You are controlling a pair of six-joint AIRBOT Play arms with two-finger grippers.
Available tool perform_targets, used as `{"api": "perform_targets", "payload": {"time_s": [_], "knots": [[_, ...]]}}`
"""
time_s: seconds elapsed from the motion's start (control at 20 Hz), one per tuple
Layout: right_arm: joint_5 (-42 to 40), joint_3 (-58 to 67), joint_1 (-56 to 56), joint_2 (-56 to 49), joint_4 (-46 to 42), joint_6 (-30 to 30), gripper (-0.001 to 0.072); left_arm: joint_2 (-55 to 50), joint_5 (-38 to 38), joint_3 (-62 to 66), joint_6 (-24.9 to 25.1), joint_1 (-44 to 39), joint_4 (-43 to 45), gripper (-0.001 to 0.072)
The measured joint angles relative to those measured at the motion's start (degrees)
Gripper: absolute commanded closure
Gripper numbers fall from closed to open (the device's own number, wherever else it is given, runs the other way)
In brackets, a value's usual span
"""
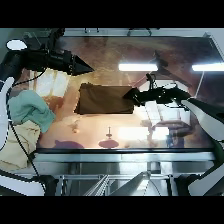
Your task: Fold the shirts.
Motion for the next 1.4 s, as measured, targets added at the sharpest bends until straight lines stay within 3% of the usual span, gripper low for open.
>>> {"api": "perform_targets", "payload": {"time_s": [0.05, 0.35, 0.5, 0.75, 0.95, 1.15, 1.4], "knots": [[1.3, 1.0, 0.5, -0.3, 1.2, 0.2, 0.0702, 0.0, -0.2, 0.0, 0.1, 0.1, 0.0, 0.0679], [10.3, 4.7, -0.6, 2.8, 10.6, -2.7, 0.0704, 0.0, -1.4, 0.0, 0.3, 0.2, -0.1, 0.0679], [9.1, 5.2, -6.6, 11.4, 9.5, 0.5, 0.0703, 0.0, -3.0, 0.0, 0.3, 0.2, -0.1, 0.0679], [4.7, 5.4, -25.1, 30.2, -5.5, 16.0, 0.0703, 0.0, -6.4, -0.1, 0.3, 0.2, -0.1, 0.0679], [9.5, 5.4, -44.8, 40.8, -19.9, 28.9, 0.0702, 0.0, -7.1, -0.1, 0.4, 0.2, -0.1, 0.0679], [19.6, 4.6, -60.7, 47.3, -37.5, 35.4, 0.0702, 0.0, -7.5, -0.2, 0.6, 0.2, -0.1, 0.0679], [27.6, -4.8, -67.6, 51.4, -64.7, 41.3, 0.0701, -0.3, -7.6, -0.2, 1.2, -0.6, 0.1, 0.0679]]}}
